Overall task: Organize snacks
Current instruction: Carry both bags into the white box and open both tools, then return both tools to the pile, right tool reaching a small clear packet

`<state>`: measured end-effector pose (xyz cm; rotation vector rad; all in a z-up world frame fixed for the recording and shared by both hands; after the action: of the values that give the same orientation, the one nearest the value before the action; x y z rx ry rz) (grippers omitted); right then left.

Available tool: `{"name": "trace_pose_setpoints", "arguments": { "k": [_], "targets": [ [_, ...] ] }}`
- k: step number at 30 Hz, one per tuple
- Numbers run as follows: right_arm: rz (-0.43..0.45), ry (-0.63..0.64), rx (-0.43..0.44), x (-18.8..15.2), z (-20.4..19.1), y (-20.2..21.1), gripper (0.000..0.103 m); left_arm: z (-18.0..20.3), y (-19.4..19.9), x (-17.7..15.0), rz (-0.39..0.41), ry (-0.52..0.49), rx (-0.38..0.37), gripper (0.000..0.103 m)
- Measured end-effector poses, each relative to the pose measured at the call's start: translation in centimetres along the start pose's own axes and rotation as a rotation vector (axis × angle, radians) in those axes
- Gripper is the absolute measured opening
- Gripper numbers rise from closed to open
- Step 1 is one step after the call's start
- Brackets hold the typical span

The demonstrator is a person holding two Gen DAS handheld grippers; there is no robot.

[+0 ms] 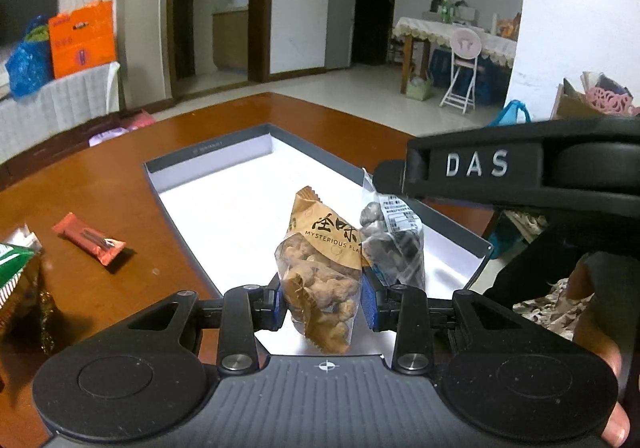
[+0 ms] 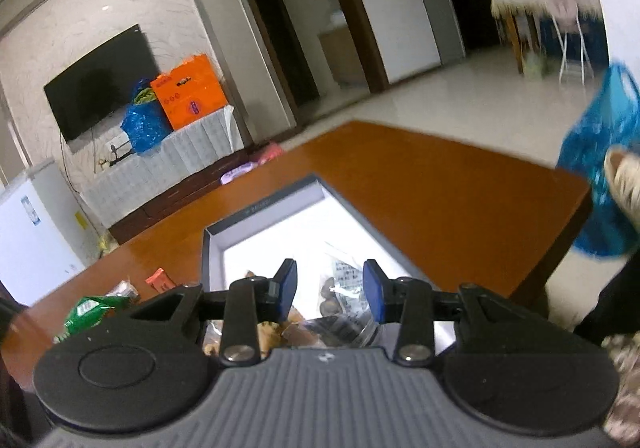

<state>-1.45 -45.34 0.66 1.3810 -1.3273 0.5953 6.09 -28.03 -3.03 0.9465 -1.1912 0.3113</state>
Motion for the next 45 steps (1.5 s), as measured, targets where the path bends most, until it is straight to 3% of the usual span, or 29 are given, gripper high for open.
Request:
{"name": "trace_pose_setpoints", "arguments": {
  "k": [3,10,12,17,19,22,24,26,31,37,45],
  "targets": [
    [0.007,0.044,0.007,-0.1,-0.8,0.0,0.038,0.0,0.2,0.1,-0.01,0.001,0.001,0.037],
    [-0.021,-0.023,0.006,-0.2,-0.3,-1.0,0.038,-0.1,0.1,0.0,-0.02,0.012,0.016,0.043],
    [-0.01,-0.017,0.0,-0.3,-0.4,-0.9,0.038,0.0,0.3,0.2,-0.004,0.007,0.021,0.057],
    [0.017,0.03,0.007,-0.4,-1.1,-0.1,0.039,0.5,1.8,0.8,0.058,-0.055,0.039,0.068],
    [0.021,0.051,0.01,-0.4,-1.5,-0.2,0.045,0.4,2.4,0.8,0.07,-0.07,0.047,0.071],
    [0.025,0.062,0.009,-0.5,-1.9,-0.3,0.055,-0.2,3.4,1.1,0.085,-0.061,0.058,0.083],
    [0.023,0.071,0.007,-0.6,-2.1,-0.3,0.063,-0.7,4.1,1.3,0.104,-0.054,0.074,0.097],
    [0.024,0.079,0.008,-0.6,-2.3,-0.4,0.065,-1.1,4.8,1.5,0.131,-0.058,0.106,0.103],
    [0.065,0.106,0.032,-0.9,-3.2,0.1,0.081,-2.7,5.6,1.6,0.118,-0.048,0.163,0.103],
    [0.126,0.164,0.099,-1.3,-5.1,1.2,0.082,-5.2,7.2,1.5,0.114,-0.014,0.238,0.103],
    [0.205,0.269,0.225,-2.4,-8.3,3.3,0.091,-10.6,10.9,0.7,0.12,0.041,0.397,0.103]
  ]
}}
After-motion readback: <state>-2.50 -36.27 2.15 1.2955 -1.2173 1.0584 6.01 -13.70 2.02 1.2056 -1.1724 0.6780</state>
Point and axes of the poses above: each gripper's, at about its wrist camera, not at the fingertips, and y roughly against the way its jaws point, z to its right, x to its top, the point moved 3 cm from there along -y, roughly the way its jaws point, and after that the axes turned 9 degrees about z, right-handed, at the moved point
